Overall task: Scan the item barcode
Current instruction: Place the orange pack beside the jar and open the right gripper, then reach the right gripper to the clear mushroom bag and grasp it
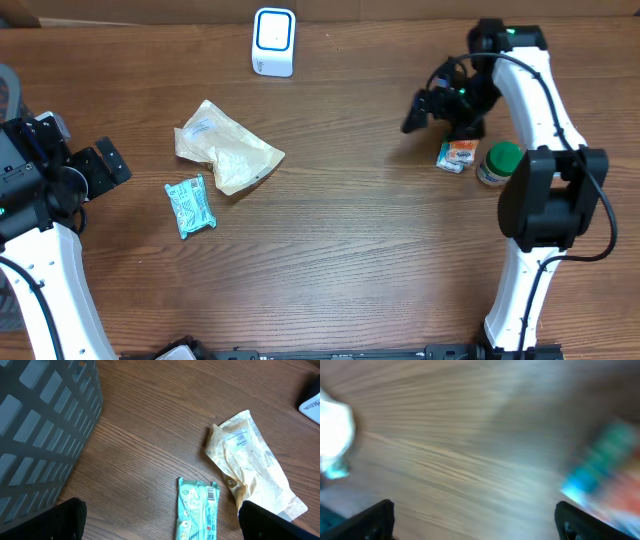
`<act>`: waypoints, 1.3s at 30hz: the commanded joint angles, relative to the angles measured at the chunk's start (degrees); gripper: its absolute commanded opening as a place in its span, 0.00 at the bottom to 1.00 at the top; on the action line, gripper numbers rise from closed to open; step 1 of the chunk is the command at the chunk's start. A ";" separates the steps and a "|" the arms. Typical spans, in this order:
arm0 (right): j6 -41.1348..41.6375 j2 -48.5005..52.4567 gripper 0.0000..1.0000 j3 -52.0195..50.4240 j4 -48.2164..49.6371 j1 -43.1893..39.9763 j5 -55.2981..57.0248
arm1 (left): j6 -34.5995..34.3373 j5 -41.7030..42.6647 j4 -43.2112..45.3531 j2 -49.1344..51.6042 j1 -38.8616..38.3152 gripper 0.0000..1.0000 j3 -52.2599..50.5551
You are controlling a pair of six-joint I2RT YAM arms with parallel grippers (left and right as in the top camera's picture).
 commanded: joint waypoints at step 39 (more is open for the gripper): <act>42.82 11.45 0.04 -10.49 50.64 31.52 -5.77 | 1.51 0.46 0.15 -0.09 0.17 1.00 0.68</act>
